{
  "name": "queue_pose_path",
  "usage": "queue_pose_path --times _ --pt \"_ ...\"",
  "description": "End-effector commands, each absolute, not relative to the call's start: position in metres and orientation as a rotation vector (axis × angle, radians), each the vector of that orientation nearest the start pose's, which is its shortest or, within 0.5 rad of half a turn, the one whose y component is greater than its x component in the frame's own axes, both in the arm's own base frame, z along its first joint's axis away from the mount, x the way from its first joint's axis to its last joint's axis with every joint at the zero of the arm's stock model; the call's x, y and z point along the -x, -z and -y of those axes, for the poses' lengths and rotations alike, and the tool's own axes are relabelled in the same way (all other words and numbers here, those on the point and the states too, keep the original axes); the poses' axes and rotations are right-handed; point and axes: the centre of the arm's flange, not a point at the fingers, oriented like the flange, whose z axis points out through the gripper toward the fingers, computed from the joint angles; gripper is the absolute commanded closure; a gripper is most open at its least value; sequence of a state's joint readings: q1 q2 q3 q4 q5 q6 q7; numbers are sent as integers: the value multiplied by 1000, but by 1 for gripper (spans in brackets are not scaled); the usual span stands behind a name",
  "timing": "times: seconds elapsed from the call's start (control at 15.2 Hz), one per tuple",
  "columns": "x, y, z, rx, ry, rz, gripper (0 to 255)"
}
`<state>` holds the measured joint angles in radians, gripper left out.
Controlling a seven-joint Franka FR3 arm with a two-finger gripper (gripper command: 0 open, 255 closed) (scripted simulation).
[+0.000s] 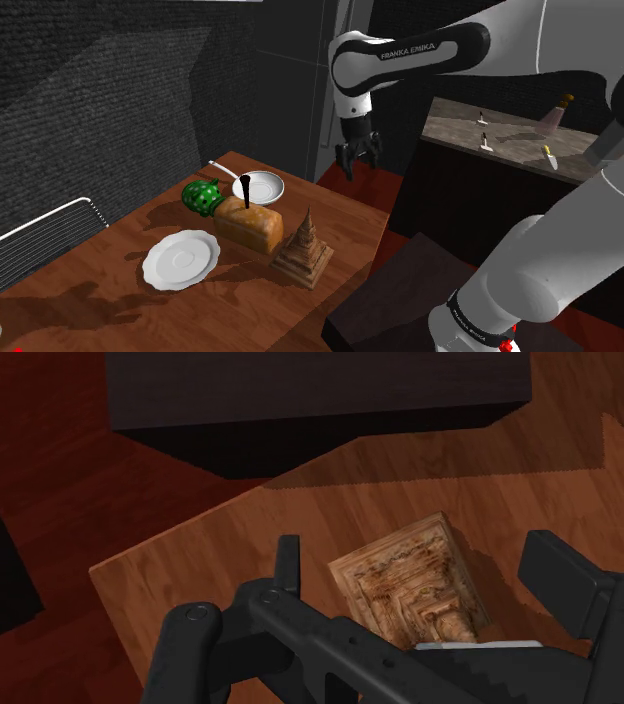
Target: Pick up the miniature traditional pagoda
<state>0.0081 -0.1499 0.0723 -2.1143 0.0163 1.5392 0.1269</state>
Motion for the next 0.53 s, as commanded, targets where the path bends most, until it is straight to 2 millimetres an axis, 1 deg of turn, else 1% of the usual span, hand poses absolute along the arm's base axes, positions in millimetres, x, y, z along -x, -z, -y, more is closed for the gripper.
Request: queue_pose_path --times 0.0,0.46 --pt "-477 -428 -45 3077 -742 -78 0" --pt "-544 -338 -65 2962 -981 -65 0"
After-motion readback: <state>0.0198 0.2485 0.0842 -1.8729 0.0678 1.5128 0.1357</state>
